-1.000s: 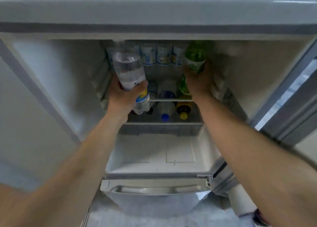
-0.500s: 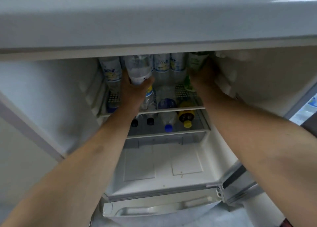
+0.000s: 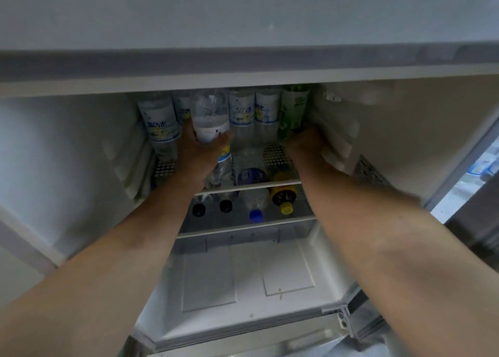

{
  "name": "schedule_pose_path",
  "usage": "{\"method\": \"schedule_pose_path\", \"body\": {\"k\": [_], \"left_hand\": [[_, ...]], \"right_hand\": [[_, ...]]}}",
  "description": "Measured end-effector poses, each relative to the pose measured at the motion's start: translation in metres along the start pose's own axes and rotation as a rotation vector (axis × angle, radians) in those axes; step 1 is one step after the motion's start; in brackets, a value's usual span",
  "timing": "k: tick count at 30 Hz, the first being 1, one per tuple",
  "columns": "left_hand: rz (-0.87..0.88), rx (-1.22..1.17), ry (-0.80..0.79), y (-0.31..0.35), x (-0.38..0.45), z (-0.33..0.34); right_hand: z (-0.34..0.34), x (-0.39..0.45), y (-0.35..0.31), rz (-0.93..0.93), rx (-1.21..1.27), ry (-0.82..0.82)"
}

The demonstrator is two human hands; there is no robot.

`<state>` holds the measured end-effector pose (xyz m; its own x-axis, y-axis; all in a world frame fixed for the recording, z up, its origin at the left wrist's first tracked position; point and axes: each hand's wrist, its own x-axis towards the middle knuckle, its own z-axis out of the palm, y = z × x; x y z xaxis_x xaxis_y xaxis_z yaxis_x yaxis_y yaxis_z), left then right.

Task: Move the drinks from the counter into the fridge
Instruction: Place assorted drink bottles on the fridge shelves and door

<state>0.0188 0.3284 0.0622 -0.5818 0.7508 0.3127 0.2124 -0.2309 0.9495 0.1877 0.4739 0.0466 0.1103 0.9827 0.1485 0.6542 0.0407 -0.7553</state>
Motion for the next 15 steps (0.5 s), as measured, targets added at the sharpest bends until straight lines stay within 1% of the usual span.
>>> {"method": "schedule_pose_path", "body": {"k": [3, 9, 13, 15], "left_hand": [[-0.004, -0.009, 0.010, 0.000, 0.000, 0.001], [-0.004, -0.003, 0.004, -0.003, 0.001, 0.002], [0.006, 0.077, 0.029, -0.004, 0.001, 0.001], [0.035, 0.158, 0.003, -0.005, 0.000, -0.003]], "right_hand": [[0.001, 0.004, -0.004, -0.029, 0.016, -0.031], [0.002, 0.010, -0.012, -0.015, -0.025, -0.046], [0.002, 0.007, -0.016, 0.016, -0.014, -0.040], [0.002, 0.000, -0.016, 0.025, 0.088, -0.009]]}}
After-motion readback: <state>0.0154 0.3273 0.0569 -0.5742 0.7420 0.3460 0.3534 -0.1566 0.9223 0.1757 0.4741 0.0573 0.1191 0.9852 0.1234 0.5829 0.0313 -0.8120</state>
